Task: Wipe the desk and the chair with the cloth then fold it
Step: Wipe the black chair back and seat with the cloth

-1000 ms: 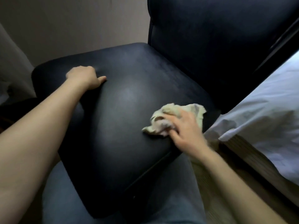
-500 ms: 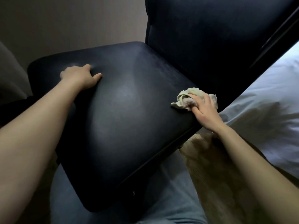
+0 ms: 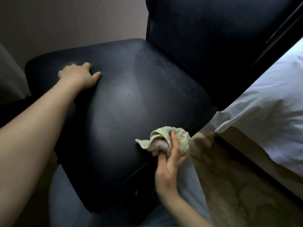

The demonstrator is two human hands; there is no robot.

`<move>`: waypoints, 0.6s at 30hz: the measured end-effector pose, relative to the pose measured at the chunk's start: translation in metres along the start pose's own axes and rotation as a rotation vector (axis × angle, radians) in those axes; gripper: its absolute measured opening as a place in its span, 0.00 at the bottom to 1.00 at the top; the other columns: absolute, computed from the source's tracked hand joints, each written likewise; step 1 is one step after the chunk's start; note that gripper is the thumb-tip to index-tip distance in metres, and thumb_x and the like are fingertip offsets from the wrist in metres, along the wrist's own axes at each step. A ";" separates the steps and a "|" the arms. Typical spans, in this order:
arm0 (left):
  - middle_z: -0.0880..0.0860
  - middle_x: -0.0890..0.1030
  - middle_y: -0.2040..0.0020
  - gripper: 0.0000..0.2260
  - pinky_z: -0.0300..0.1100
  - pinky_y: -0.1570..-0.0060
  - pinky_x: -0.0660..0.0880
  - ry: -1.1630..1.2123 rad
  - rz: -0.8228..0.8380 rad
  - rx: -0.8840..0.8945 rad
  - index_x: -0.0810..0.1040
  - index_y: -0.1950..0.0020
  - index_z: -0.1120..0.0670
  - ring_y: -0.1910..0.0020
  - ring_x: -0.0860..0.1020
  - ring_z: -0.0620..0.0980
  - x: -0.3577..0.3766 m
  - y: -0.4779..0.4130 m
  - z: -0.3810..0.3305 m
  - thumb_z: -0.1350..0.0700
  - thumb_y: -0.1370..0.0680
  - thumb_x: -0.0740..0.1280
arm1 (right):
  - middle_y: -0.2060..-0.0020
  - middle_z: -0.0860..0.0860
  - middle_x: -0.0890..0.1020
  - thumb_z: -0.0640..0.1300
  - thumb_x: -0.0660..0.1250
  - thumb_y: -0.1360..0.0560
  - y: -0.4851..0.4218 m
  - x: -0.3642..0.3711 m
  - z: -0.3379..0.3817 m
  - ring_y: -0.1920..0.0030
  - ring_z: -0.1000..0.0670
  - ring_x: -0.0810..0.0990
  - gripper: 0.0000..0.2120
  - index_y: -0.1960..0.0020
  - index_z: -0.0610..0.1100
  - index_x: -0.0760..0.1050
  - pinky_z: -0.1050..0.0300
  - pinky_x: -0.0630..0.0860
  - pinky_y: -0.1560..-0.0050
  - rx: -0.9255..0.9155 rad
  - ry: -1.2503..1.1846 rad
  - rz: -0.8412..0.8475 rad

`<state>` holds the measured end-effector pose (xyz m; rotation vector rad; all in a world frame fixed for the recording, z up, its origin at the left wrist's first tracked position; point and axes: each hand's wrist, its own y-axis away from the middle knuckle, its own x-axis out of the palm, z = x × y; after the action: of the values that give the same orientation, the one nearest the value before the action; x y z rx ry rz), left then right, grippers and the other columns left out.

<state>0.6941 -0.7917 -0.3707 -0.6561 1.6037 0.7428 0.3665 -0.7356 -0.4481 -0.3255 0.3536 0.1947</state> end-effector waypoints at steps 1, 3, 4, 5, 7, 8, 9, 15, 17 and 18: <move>0.62 0.69 0.33 0.28 0.56 0.40 0.68 -0.007 -0.002 -0.001 0.65 0.30 0.49 0.35 0.69 0.65 -0.001 0.000 0.000 0.34 0.23 0.53 | 0.27 0.44 0.50 0.56 0.55 0.30 -0.011 0.002 -0.002 0.25 0.47 0.50 0.25 0.35 0.74 0.59 0.48 0.51 0.25 0.012 0.016 -0.043; 0.62 0.70 0.33 0.28 0.55 0.41 0.69 -0.021 0.002 -0.001 0.65 0.29 0.49 0.35 0.69 0.65 -0.002 0.002 0.000 0.34 0.24 0.53 | 0.27 0.41 0.54 0.53 0.57 0.29 -0.048 -0.004 -0.012 0.27 0.41 0.55 0.25 0.33 0.62 0.68 0.41 0.53 0.27 0.017 0.090 -0.137; 0.62 0.70 0.33 0.28 0.55 0.41 0.69 -0.027 0.004 -0.004 0.65 0.29 0.49 0.35 0.69 0.64 -0.003 0.002 0.000 0.33 0.24 0.53 | 0.28 0.40 0.57 0.52 0.58 0.29 -0.074 -0.010 -0.018 0.28 0.39 0.57 0.24 0.33 0.55 0.72 0.42 0.52 0.27 0.003 0.166 -0.182; 0.61 0.70 0.33 0.28 0.54 0.41 0.69 -0.034 0.003 -0.006 0.65 0.29 0.49 0.35 0.69 0.64 -0.004 0.003 0.000 0.33 0.24 0.53 | 0.28 0.39 0.59 0.50 0.60 0.28 -0.101 -0.018 -0.024 0.29 0.38 0.59 0.23 0.34 0.50 0.74 0.46 0.51 0.27 0.017 0.238 -0.212; 0.61 0.71 0.34 0.28 0.53 0.42 0.70 -0.048 -0.005 -0.008 0.66 0.30 0.50 0.36 0.70 0.63 -0.005 0.007 -0.002 0.34 0.23 0.54 | 0.27 0.42 0.59 0.45 0.63 0.25 -0.151 -0.036 -0.036 0.28 0.40 0.59 0.20 0.34 0.48 0.73 0.55 0.50 0.29 0.115 0.306 -0.199; 0.61 0.72 0.34 0.28 0.53 0.43 0.70 -0.052 -0.009 -0.012 0.66 0.31 0.50 0.36 0.70 0.63 -0.005 0.010 -0.002 0.34 0.23 0.54 | 0.27 0.43 0.58 0.43 0.63 0.24 -0.171 -0.044 -0.044 0.28 0.42 0.59 0.19 0.33 0.48 0.73 0.55 0.51 0.29 0.164 0.296 -0.197; 0.60 0.72 0.34 0.28 0.53 0.43 0.70 -0.056 -0.013 -0.016 0.67 0.31 0.50 0.35 0.70 0.63 -0.006 0.012 -0.004 0.34 0.23 0.54 | 0.27 0.44 0.58 0.43 0.63 0.24 -0.186 -0.050 -0.048 0.29 0.43 0.60 0.19 0.33 0.48 0.72 0.55 0.53 0.29 0.202 0.269 -0.207; 0.61 0.74 0.37 0.26 0.51 0.45 0.71 -0.074 -0.031 -0.052 0.68 0.34 0.52 0.37 0.71 0.62 -0.002 0.020 -0.008 0.36 0.22 0.53 | 0.30 0.40 0.58 0.47 0.60 0.25 -0.143 -0.039 -0.032 0.31 0.40 0.61 0.20 0.34 0.45 0.72 0.53 0.56 0.31 0.318 0.193 -0.212; 0.61 0.74 0.38 0.25 0.51 0.46 0.71 -0.076 -0.034 -0.062 0.68 0.34 0.52 0.37 0.71 0.62 -0.002 0.021 -0.010 0.36 0.22 0.53 | 0.30 0.36 0.60 0.51 0.58 0.29 -0.091 -0.027 -0.016 0.31 0.36 0.59 0.23 0.39 0.41 0.76 0.49 0.53 0.29 0.098 0.224 -0.126; 0.61 0.74 0.38 0.25 0.50 0.46 0.71 -0.081 -0.029 -0.064 0.68 0.34 0.52 0.37 0.71 0.62 -0.004 0.022 -0.011 0.36 0.22 0.54 | 0.31 0.37 0.62 0.52 0.57 0.31 -0.072 -0.024 -0.010 0.31 0.37 0.58 0.23 0.41 0.41 0.77 0.48 0.52 0.29 -0.013 0.264 -0.056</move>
<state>0.6713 -0.7862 -0.3633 -0.6865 1.4988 0.7922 0.3592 -0.8091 -0.4282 -0.3743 0.6034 0.0991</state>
